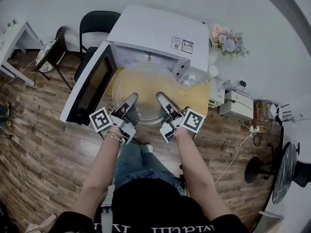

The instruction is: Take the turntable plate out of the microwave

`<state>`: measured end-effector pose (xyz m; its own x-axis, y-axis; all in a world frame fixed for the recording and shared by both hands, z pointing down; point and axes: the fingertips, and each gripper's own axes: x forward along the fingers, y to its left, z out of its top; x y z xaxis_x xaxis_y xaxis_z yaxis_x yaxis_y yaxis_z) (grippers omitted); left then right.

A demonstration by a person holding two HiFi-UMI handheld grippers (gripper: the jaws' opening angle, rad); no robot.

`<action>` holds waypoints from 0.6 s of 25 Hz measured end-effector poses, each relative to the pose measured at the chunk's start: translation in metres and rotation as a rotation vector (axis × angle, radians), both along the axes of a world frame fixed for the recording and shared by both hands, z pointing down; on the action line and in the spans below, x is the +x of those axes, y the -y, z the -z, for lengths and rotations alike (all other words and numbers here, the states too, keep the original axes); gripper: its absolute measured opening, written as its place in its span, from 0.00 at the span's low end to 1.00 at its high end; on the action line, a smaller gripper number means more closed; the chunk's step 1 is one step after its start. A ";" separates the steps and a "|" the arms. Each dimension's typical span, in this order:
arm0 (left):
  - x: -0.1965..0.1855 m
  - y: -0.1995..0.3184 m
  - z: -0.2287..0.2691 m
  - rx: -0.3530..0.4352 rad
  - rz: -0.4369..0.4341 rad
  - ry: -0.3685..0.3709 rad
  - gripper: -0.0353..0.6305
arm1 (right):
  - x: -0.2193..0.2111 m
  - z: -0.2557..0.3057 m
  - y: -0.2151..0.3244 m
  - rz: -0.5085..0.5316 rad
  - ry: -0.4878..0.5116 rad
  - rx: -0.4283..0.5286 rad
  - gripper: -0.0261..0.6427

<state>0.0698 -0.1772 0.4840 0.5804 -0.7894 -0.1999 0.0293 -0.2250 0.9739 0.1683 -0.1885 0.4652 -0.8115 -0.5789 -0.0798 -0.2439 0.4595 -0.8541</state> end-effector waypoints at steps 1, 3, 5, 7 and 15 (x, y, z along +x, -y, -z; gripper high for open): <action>0.000 -0.001 0.004 0.010 -0.006 -0.001 0.10 | -0.002 0.003 -0.002 0.007 -0.020 0.014 0.17; -0.002 0.000 0.013 0.029 -0.021 0.003 0.10 | -0.006 0.008 -0.005 0.017 -0.062 0.036 0.17; -0.003 0.004 0.022 0.051 -0.041 0.015 0.10 | -0.009 0.014 -0.006 0.020 -0.082 0.049 0.17; -0.004 0.007 0.033 0.075 -0.063 0.031 0.10 | -0.011 0.020 -0.007 0.020 -0.099 0.068 0.18; -0.004 0.016 0.071 0.174 -0.137 0.046 0.10 | -0.014 0.051 -0.011 0.003 -0.196 0.208 0.22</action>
<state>0.0663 -0.1928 0.4125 0.6917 -0.6584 -0.2969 0.0275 -0.3868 0.9218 0.1542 -0.1770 0.4141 -0.8249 -0.5640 -0.0376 -0.3937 0.6209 -0.6779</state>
